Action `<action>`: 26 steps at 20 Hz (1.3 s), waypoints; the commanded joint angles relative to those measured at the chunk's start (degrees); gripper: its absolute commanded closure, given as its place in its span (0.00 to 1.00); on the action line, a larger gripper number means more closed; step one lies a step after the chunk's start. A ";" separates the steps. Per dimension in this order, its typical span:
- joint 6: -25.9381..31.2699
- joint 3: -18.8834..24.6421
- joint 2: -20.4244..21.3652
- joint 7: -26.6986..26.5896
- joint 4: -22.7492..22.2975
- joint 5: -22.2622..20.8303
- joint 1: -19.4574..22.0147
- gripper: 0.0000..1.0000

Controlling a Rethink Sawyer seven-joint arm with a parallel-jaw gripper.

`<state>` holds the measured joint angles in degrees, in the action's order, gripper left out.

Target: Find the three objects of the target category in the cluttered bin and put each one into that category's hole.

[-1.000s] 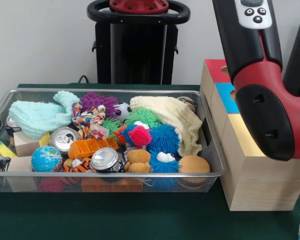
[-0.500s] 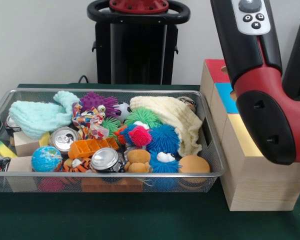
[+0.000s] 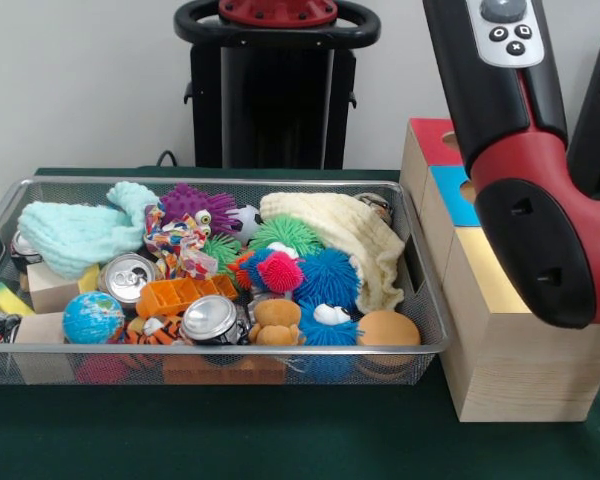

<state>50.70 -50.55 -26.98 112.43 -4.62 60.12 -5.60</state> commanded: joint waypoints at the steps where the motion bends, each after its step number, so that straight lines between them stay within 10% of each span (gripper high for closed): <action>1: 4.61 1.29 1.98 7.02 -6.36 -1.69 0.78 1.00; 8: 5.28 0.75 1.89 6.92 -5.74 -1.01 1.24 1.00; 26: 15.74 10.26 17.19 3.27 -18.88 -9.62 -3.04 1.00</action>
<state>57.80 -46.72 -15.81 112.43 -12.24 54.23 -9.17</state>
